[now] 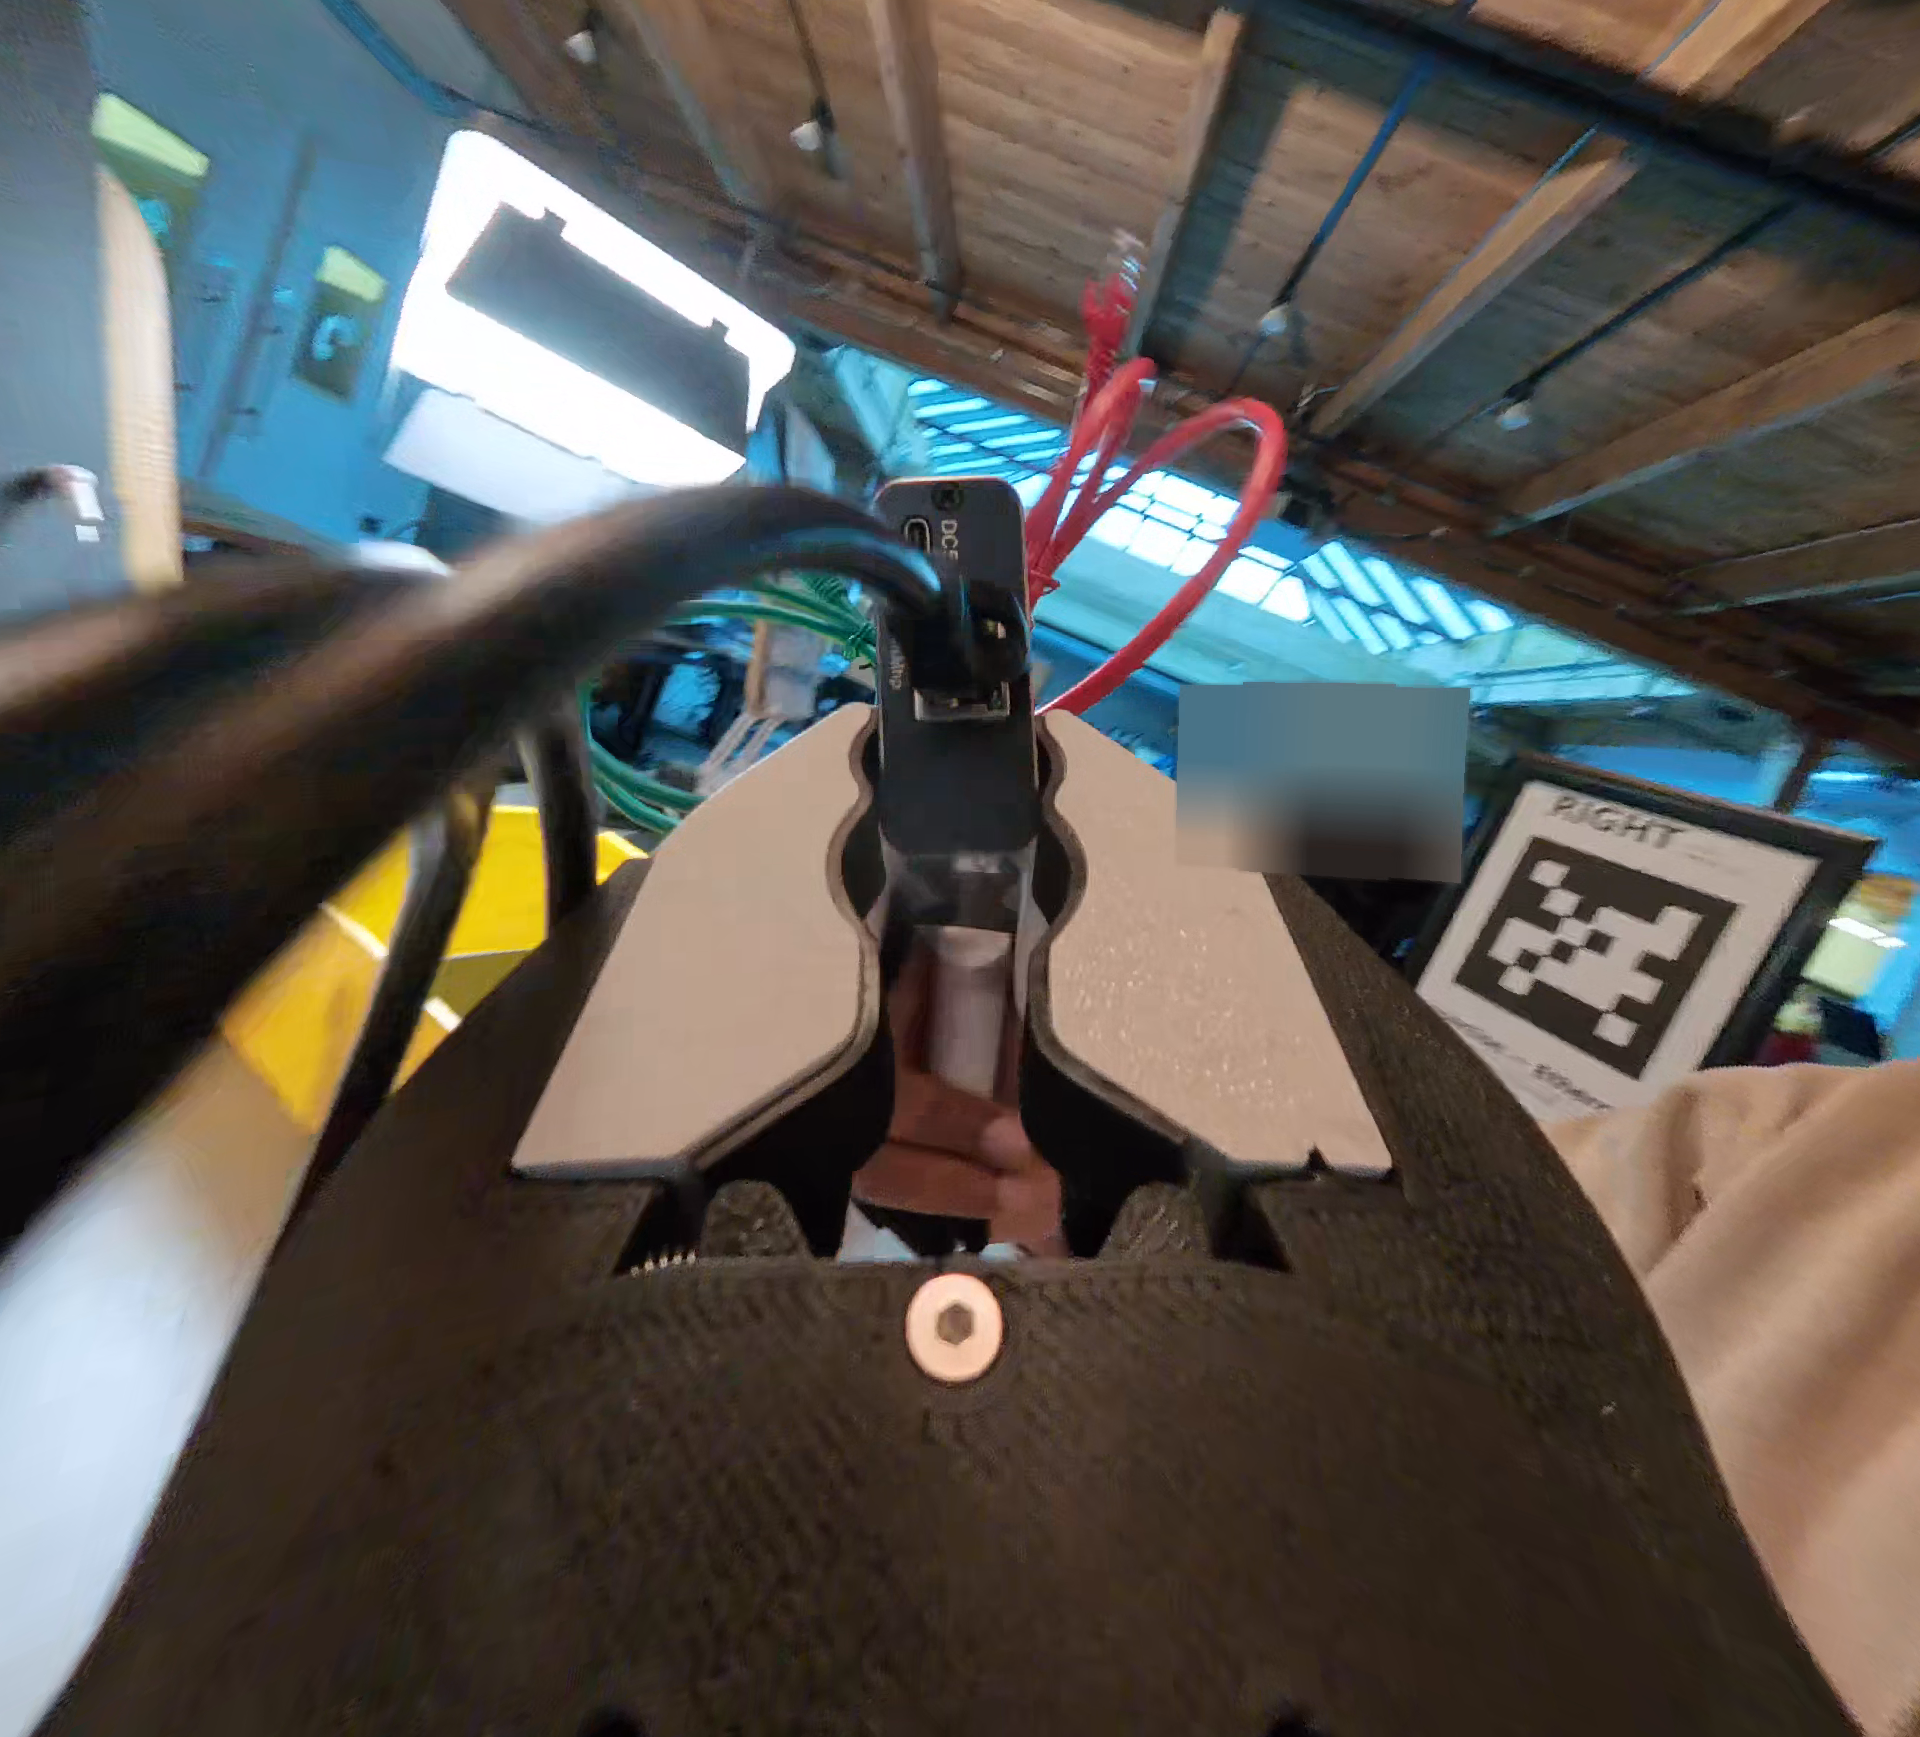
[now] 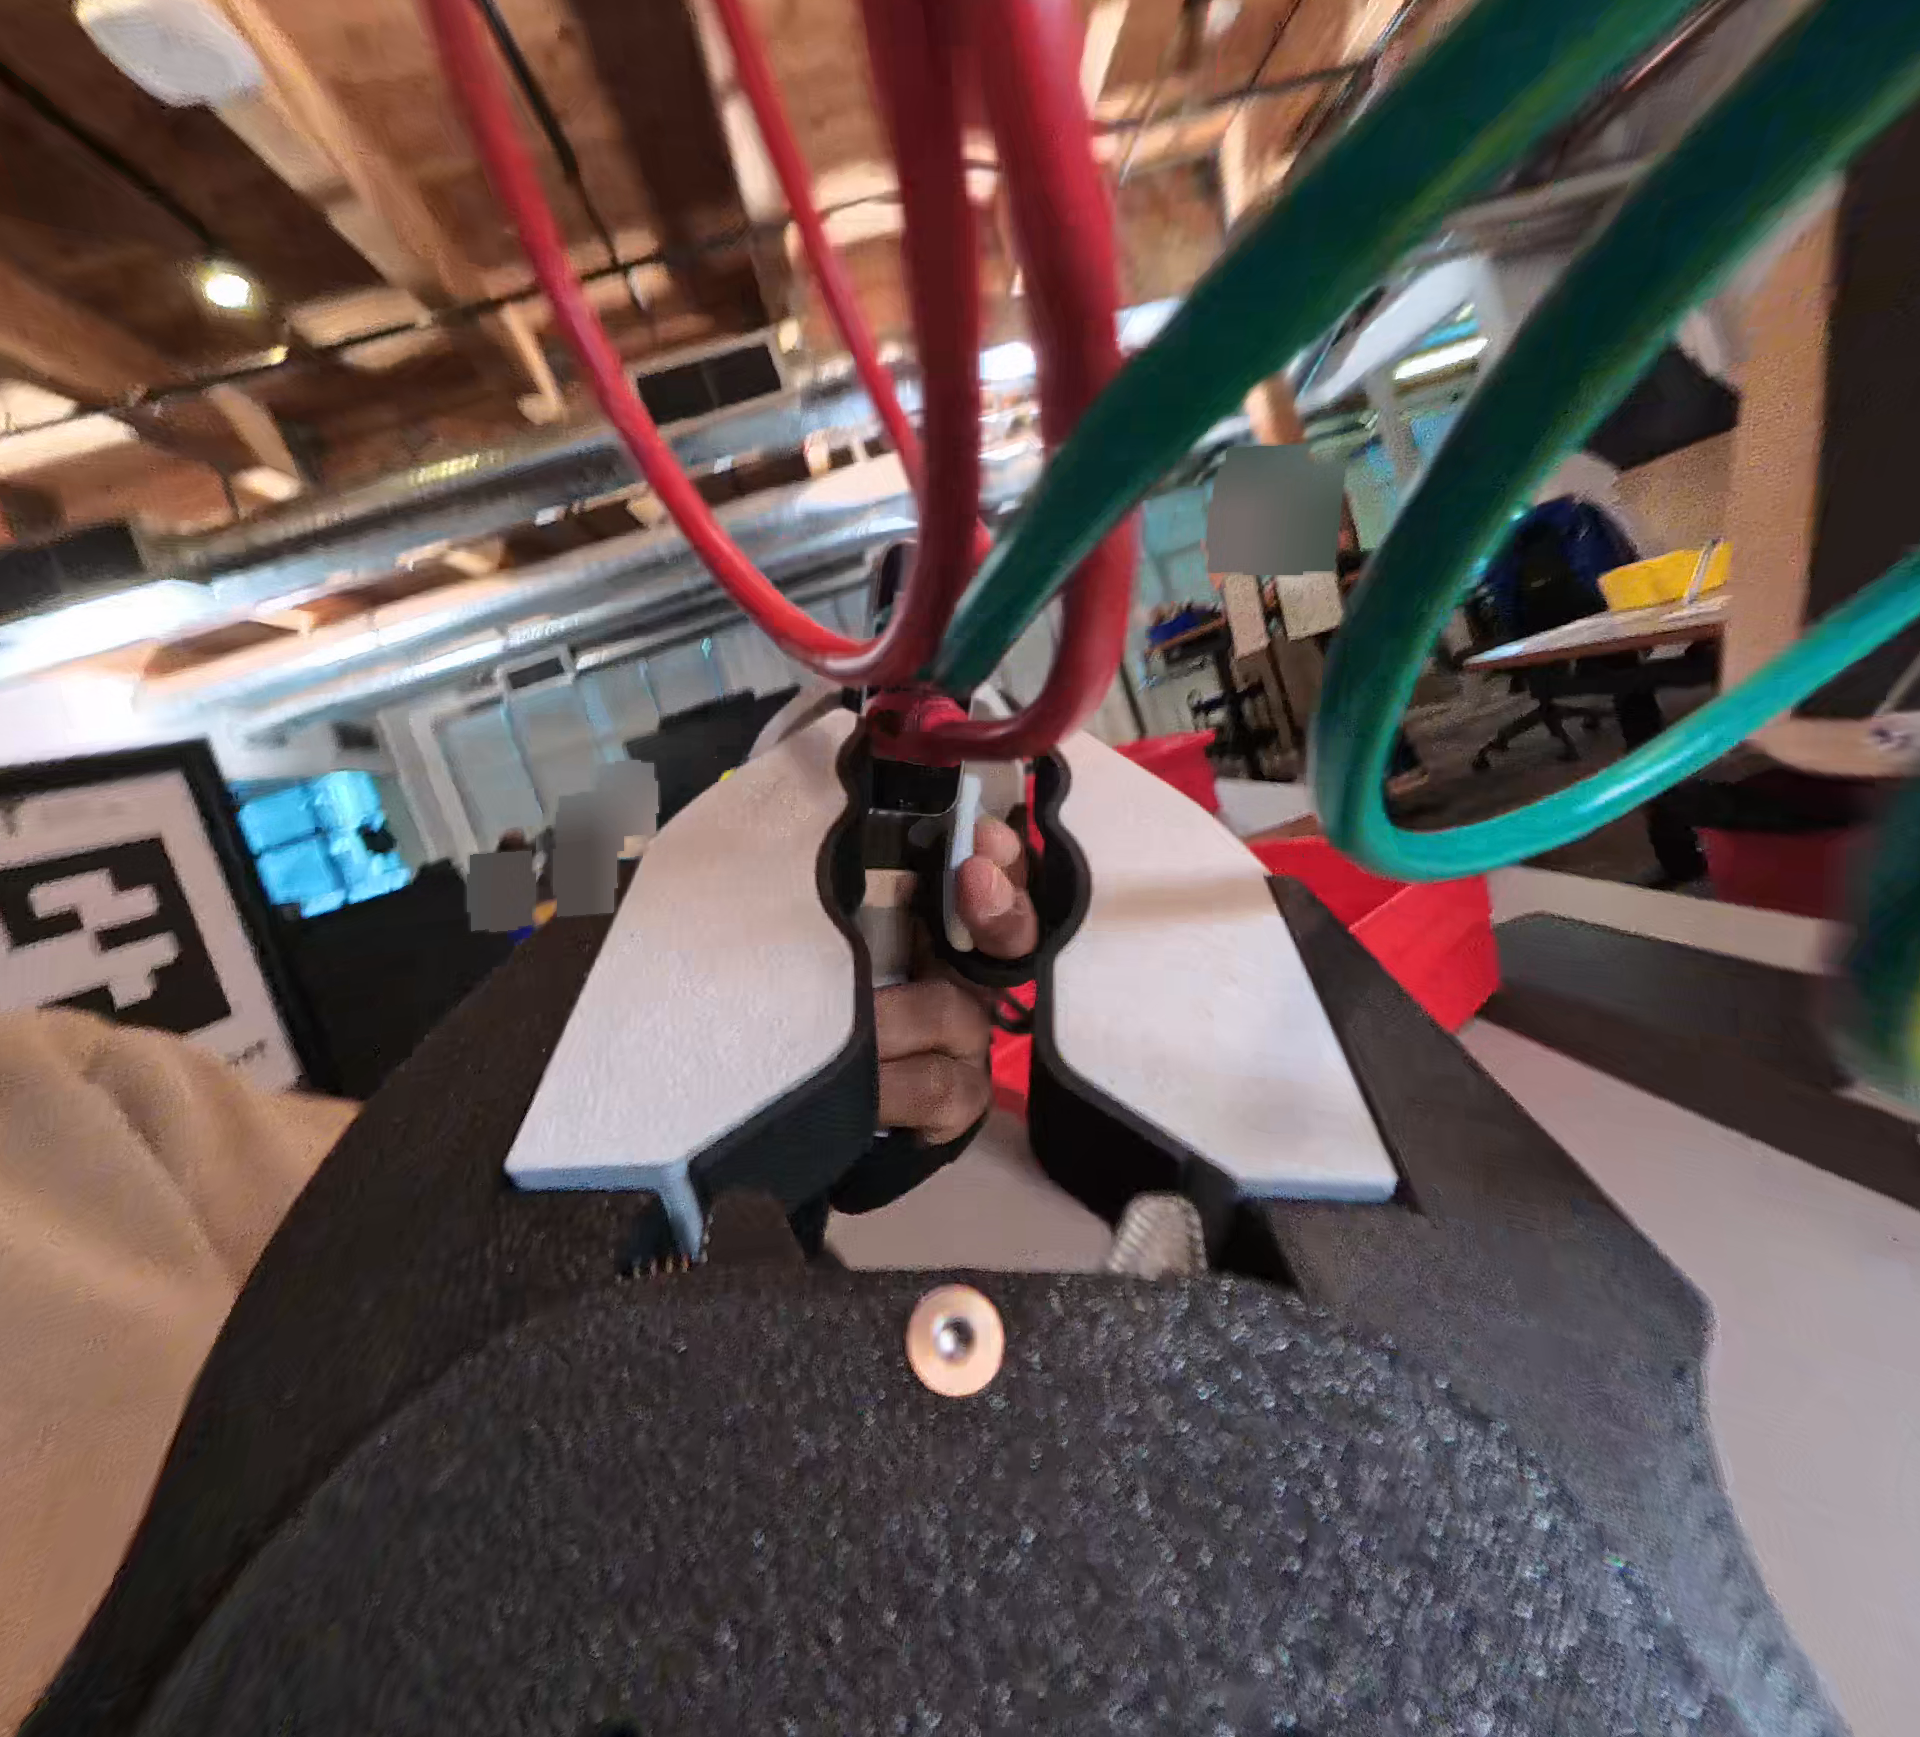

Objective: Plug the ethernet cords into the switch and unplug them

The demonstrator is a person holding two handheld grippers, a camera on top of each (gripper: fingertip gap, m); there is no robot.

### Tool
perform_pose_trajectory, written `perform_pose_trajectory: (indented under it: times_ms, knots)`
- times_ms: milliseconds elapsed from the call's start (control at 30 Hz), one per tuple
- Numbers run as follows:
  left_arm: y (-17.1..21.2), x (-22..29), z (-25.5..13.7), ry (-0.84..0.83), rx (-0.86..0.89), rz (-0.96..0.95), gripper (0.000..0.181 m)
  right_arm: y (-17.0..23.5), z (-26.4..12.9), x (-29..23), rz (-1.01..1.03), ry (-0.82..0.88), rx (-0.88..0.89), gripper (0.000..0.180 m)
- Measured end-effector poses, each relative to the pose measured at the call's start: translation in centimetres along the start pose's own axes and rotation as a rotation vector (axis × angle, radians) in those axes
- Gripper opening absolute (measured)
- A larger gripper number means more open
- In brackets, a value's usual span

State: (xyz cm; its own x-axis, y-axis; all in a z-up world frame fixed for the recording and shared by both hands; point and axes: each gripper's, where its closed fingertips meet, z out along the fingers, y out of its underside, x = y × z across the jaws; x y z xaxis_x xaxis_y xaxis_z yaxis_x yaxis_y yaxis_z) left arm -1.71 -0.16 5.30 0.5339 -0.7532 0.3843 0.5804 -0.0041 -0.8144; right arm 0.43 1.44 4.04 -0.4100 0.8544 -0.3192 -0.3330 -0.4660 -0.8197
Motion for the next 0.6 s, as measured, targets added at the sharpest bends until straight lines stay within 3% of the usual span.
perform_pose_trajectory:
  times_ms: [100,333,600]
  knots:
    - [1.8,0.1,0.7,0.019,-0.014,0.023,0.026,0.4,0.1,-0.8,0.015,-0.06,-0.05,0.025]
    - [1.4,1.2,0.5,0.083,0.044,0.054,0.026,1.0,-0.7,-1.8,-0.02,-0.161,-0.28,0.019]
    - [1.7,2.1,0.6,0.12,0.095,0.077,0.025,0.4,-1.0,-2.8,-0.027,-0.192,-0.31,0.016]
